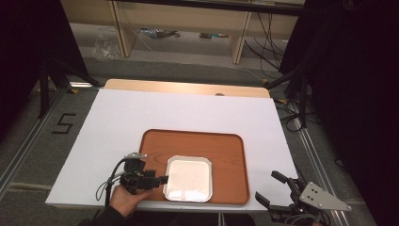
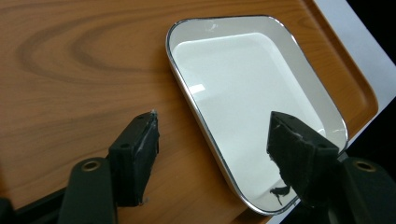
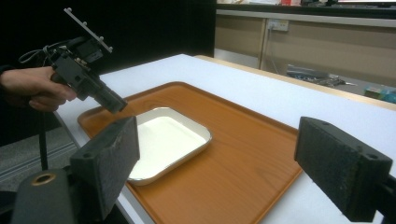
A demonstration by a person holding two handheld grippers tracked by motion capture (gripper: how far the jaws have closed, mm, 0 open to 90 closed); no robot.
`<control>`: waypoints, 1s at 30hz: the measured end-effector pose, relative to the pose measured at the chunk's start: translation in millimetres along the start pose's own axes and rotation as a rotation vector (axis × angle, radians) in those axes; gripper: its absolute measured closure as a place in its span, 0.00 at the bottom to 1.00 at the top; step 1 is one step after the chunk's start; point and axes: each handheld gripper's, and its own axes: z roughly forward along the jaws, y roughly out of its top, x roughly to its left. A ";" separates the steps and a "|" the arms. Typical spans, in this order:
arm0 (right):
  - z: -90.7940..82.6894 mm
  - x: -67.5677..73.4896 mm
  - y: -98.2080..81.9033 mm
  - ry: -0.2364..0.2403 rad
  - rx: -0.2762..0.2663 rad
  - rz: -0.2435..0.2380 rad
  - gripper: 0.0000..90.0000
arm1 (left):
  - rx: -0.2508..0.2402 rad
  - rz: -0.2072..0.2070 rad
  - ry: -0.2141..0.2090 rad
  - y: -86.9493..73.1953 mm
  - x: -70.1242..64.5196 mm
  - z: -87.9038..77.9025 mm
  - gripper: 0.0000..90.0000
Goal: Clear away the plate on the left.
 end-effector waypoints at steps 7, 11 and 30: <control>0.1 0.1 0.0 0.001 0.000 0.002 0.17 | -0.047 0.000 0.000 1.9 4.8 -8.2 0.34; 0.0 0.0 0.0 0.001 -0.001 0.001 0.17 | -0.071 -0.008 -0.010 2.5 7.7 -12.6 0.34; 0.3 0.3 -0.1 0.004 -0.001 0.002 0.17 | -0.152 -0.001 -0.066 0.2 12.5 -35.7 0.31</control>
